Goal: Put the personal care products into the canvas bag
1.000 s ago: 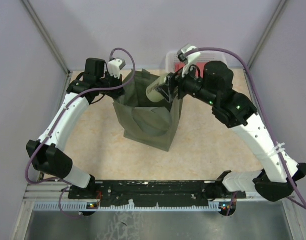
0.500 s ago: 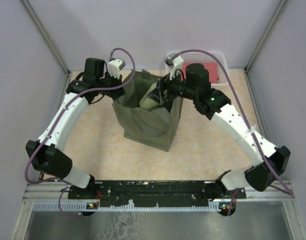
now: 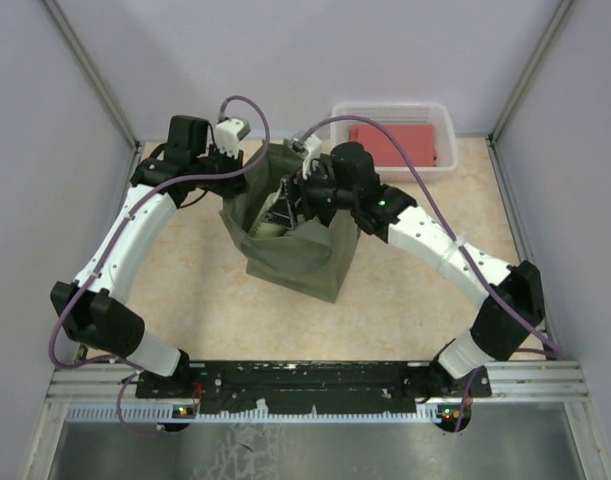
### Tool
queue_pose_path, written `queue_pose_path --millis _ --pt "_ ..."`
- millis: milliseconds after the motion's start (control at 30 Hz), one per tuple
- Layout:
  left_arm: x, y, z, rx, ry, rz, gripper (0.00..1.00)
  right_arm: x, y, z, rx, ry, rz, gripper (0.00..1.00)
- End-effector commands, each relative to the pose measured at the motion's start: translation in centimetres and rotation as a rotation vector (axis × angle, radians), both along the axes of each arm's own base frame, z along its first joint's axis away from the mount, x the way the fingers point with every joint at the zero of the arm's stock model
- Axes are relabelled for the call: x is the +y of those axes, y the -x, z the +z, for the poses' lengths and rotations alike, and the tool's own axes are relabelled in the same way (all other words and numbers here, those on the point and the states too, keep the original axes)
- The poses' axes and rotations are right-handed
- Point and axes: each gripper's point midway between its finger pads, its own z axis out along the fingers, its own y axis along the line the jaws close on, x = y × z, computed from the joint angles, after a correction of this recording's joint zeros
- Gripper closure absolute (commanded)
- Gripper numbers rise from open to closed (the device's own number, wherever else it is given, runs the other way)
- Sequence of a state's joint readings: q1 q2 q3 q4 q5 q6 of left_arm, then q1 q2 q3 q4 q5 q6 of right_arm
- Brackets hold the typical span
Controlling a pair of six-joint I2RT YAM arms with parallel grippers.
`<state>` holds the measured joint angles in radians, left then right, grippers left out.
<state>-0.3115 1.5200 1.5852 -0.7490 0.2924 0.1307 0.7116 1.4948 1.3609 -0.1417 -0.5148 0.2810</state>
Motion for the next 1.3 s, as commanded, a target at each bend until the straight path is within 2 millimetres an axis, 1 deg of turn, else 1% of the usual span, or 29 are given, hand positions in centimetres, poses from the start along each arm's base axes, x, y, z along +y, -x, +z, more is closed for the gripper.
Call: queue_pose_path --millis 0,67,133,267,333,433,533,633,833,1067,1267 --pt "0.2 -0.6 5.2 -0.160 0.040 -0.002 1.00 1.9 1.0 6.2 -0.154 -0.015 0.065 1.00" --pt "0.3 -0.5 5.0 -0.157 0.035 -0.001 1.00 1.2 0.9 5.6 -0.139 0.066 0.045 1.00" --pt "0.4 -0.5 4.9 -0.158 0.033 -0.001 1.00 0.0 0.7 5.2 -0.130 0.138 0.010 1.00" --pt "0.3 -0.5 4.8 -0.158 0.032 -0.003 1.00 -2.5 1.2 4.1 -0.106 0.279 -0.025 1.00" --pt "0.3 -0.6 4.7 -0.156 0.032 -0.004 1.00 -3.4 1.6 3.4 -0.093 0.329 -0.024 1.00" --pt "0.2 -0.6 4.6 -0.154 0.032 -0.006 1.00 -4.4 2.0 2.0 -0.066 0.390 -0.023 1.00" --pt "0.3 -0.6 4.5 -0.151 0.028 -0.004 1.00 -4.8 2.5 0.8 -0.042 0.419 -0.005 1.00" --pt "0.5 -0.7 4.3 -0.149 0.018 0.001 1.00 -4.6 3.1 -0.7 -0.009 0.428 0.030 1.00" --pt "0.4 -0.7 4.1 -0.147 0.022 0.000 1.00 -3.0 3.6 -2.8 0.043 0.373 0.074 1.00" --pt "0.2 -0.8 4.3 -0.149 0.029 -0.003 1.00 -1.5 2.7 -4.5 0.048 0.375 0.053 1.00" --pt "0.3 -0.8 4.4 -0.152 0.028 -0.004 1.00 -0.7 2.5 -6.8 0.045 0.466 0.024 1.00"
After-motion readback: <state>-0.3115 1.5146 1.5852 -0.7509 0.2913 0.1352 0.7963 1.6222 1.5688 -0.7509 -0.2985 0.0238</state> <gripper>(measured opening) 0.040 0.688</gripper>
